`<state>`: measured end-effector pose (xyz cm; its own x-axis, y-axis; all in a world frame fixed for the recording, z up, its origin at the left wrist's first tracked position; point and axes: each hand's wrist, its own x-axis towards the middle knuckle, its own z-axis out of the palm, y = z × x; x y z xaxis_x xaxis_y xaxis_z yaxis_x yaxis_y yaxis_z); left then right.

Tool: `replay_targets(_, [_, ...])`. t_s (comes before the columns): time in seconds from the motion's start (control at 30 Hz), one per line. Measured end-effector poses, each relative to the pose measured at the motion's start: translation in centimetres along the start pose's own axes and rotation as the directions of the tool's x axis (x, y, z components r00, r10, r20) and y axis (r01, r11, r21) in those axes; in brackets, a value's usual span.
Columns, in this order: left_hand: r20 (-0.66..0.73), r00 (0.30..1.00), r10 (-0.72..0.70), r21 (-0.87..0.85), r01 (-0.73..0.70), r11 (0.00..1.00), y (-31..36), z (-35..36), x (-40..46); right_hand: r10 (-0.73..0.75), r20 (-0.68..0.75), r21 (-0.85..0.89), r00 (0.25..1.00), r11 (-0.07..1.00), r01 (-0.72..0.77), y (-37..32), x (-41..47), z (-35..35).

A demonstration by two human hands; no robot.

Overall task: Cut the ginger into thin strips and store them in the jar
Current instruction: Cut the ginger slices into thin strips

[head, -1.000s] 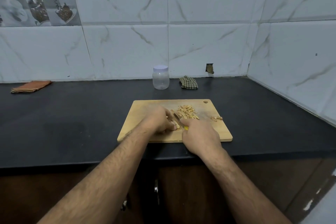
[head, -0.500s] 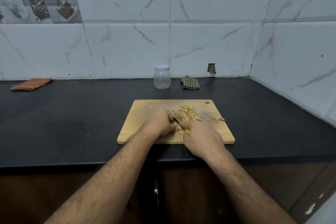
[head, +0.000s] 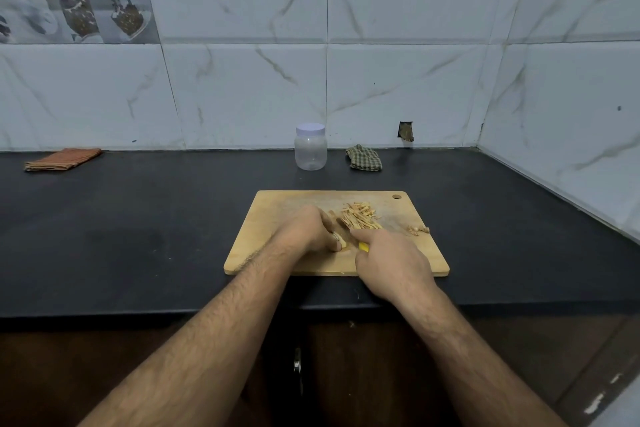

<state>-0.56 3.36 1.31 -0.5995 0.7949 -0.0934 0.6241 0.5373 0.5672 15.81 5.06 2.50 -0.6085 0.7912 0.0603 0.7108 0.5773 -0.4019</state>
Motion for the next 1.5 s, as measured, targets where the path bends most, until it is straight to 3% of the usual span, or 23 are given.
replay_targets(0.43, [0.000, 1.000, 0.018, 0.097, -0.018, 0.995, 0.6, -0.3, 0.2, 0.010, 0.030, -0.010, 1.000, 1.000, -0.010, -0.6, -0.1, 0.2])
replay_targets(0.73, [0.017, 0.999, -0.039, -0.056, 0.040, 0.998, -0.2, -0.2, 0.0, 0.018, 0.062, -0.023, 0.998, 1.000, -0.017, -1.4, -0.4, 0.1])
replay_targets(1.07, [0.000, 0.999, -0.040, -0.091, 0.040, 0.995, -0.3, -0.1, -0.2, 0.009, 0.128, -0.098, 0.992, 0.995, 0.004, 1.0, -4.2, 0.4])
replay_targets(1.27, [-0.001, 0.998, -0.055, -0.093, 0.055, 0.994, -0.2, -0.2, -0.4, 0.007, 0.007, -0.091, 1.000, 0.996, -0.007, 0.3, -2.4, 0.6])
replay_targets(1.5, [-0.004, 0.999, -0.054, -0.114, 0.053, 0.992, -0.5, 0.1, -0.2, -0.009, -0.037, 0.012, 0.999, 1.000, 0.010, -0.2, -1.4, 0.7])
